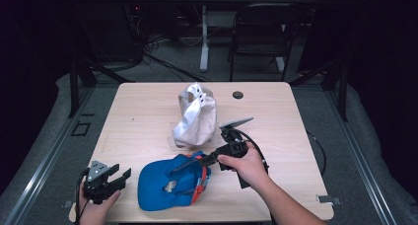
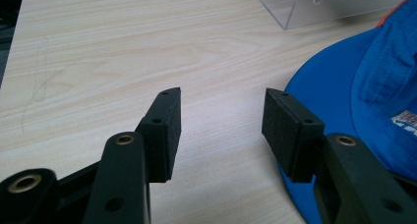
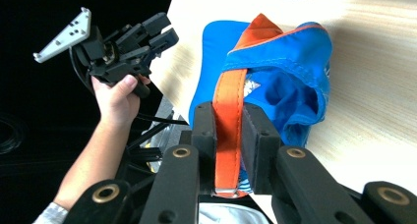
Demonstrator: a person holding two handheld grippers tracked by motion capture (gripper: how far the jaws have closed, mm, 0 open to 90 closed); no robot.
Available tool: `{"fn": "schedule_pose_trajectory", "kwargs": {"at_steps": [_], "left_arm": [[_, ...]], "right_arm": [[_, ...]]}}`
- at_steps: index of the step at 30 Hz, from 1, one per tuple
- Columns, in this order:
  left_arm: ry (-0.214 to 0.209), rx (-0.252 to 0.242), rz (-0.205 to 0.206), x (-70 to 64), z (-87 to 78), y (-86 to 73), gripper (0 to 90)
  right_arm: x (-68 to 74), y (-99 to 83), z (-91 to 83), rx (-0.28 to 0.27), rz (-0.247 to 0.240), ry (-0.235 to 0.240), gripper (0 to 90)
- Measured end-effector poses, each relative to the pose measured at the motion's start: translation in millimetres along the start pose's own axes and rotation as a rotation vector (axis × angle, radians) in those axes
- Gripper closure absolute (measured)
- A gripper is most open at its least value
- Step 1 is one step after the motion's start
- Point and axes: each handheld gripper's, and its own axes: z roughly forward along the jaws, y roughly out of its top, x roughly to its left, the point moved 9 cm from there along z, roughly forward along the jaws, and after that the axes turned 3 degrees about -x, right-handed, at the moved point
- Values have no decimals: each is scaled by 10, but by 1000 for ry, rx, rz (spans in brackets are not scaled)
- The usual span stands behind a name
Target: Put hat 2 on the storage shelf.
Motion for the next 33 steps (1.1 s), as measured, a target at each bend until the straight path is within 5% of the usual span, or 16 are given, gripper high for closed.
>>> {"fn": "schedule_pose_trajectory", "kwargs": {"at_steps": [7,21,33], "left_arm": [[-6,13,8,-7,4,-7,502],[-11,13,5,-16,8,-10,502],[-12,5,2,-26,17,4,502]], "right_arm": [[83,58,-131,20,29,38,776],[433,213,-394,-3,135,250,777],[642,306,-852,-74,136,249,778]]}}
